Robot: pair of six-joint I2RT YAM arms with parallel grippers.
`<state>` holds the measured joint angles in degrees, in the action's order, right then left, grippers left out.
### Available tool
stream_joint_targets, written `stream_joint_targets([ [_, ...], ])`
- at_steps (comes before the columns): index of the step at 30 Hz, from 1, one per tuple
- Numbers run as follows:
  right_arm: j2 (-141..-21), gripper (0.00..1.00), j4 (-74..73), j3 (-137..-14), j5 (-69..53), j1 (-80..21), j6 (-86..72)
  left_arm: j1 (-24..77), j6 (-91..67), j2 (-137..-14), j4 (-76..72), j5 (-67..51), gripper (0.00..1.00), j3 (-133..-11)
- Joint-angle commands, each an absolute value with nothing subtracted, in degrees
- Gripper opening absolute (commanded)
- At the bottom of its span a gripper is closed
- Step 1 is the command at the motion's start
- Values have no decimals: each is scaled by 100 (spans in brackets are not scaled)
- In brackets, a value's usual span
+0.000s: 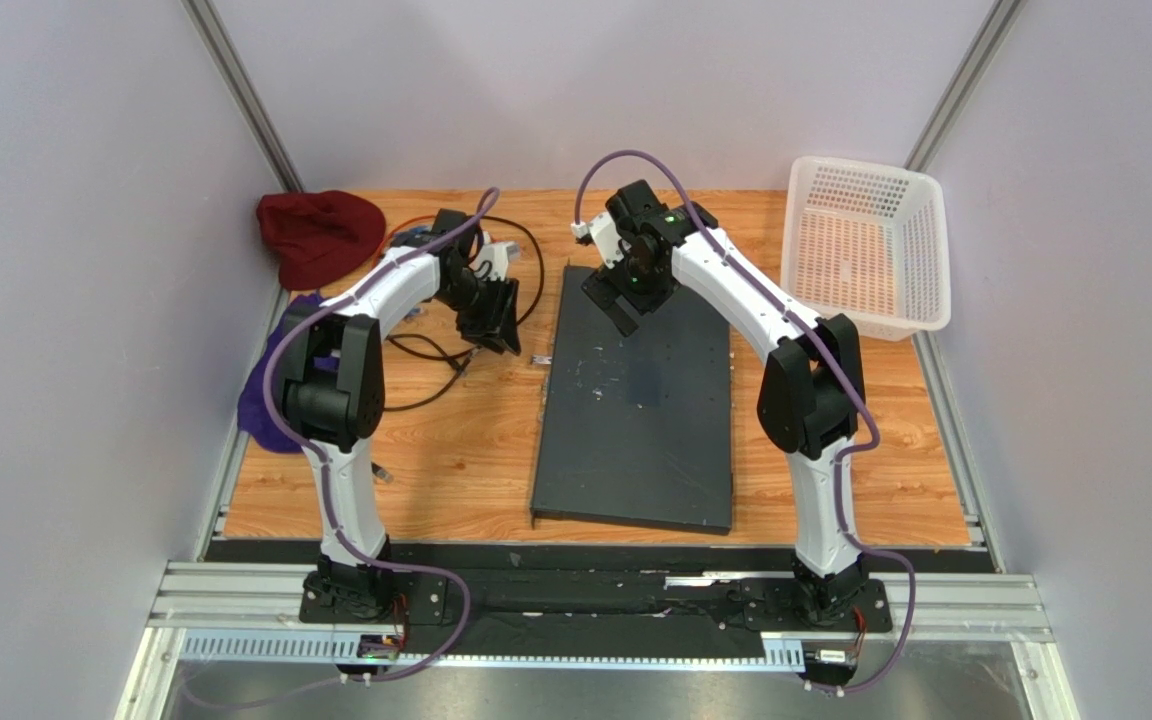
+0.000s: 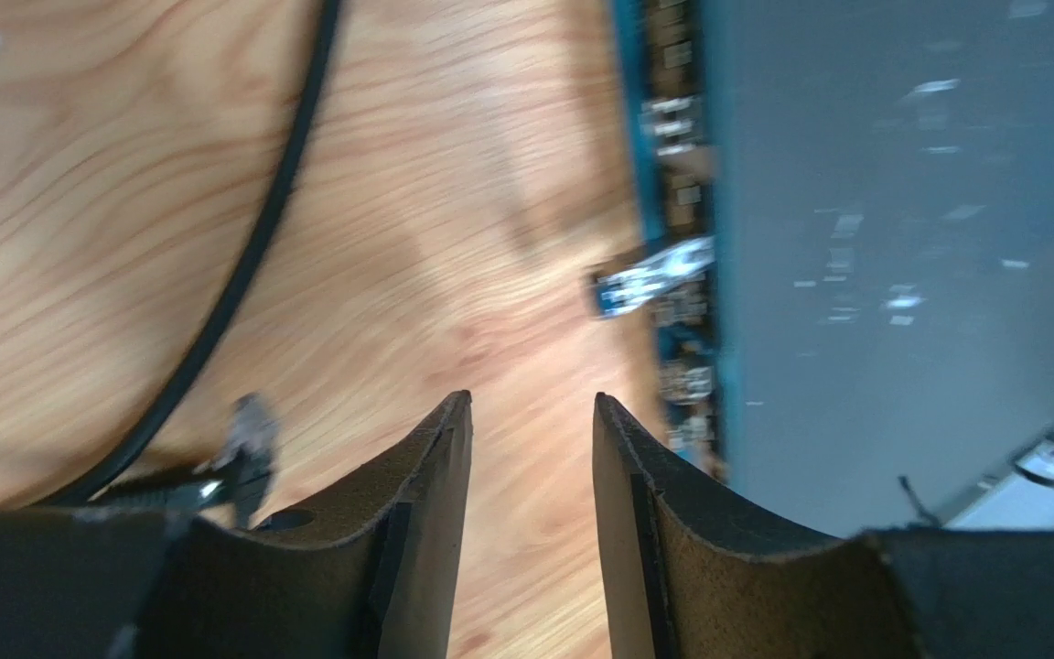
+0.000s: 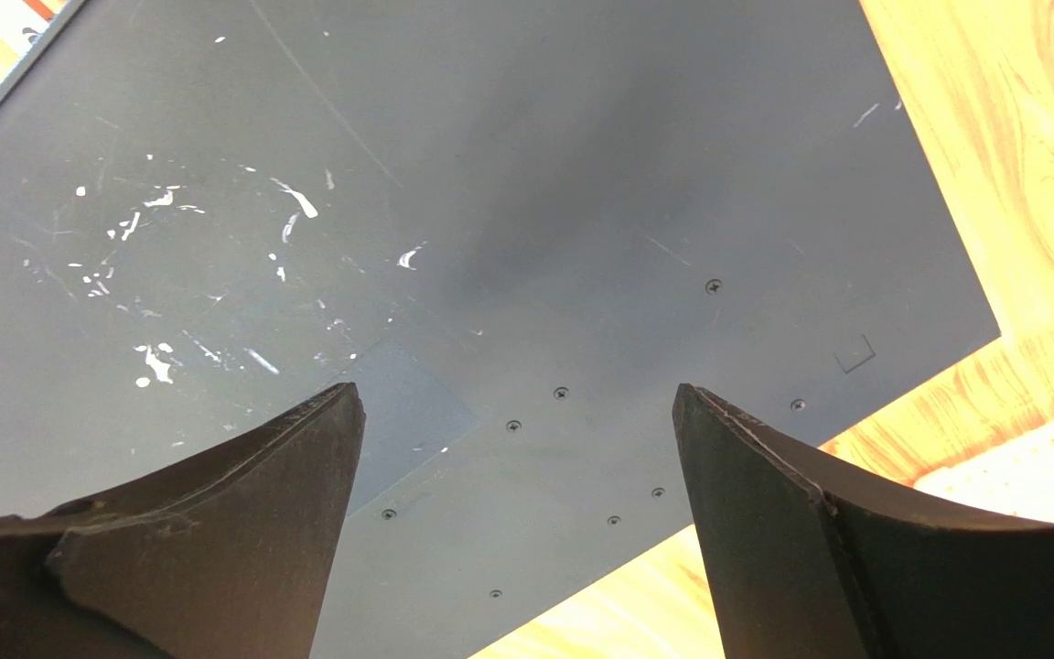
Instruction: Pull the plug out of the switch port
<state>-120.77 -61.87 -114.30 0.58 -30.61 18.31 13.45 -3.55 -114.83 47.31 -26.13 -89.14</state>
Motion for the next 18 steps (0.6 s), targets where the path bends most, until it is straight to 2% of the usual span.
stream_joint_targets([
  [1, -11997, 88, -6135, -11672, -105, -3041, 1969, 1284, -510, -11538, 4482, -3883, 48, -9149],
  [6, -11866, 88, -6144, -11593, -53, -2997, 2056, 1108, -580, -12172, 4526, -4859, 48, -9430],
  [15, -11611, 88, -6144, -11206, -9, -2944, 2171, 1099, -369, -12980, 4561, -5861, 48, -9702],
  [18, -11619, 88, -6144, -11206, -17, -2936, 2180, 1090, -290, -13218, 4755, -6116, 45, -9869],
])
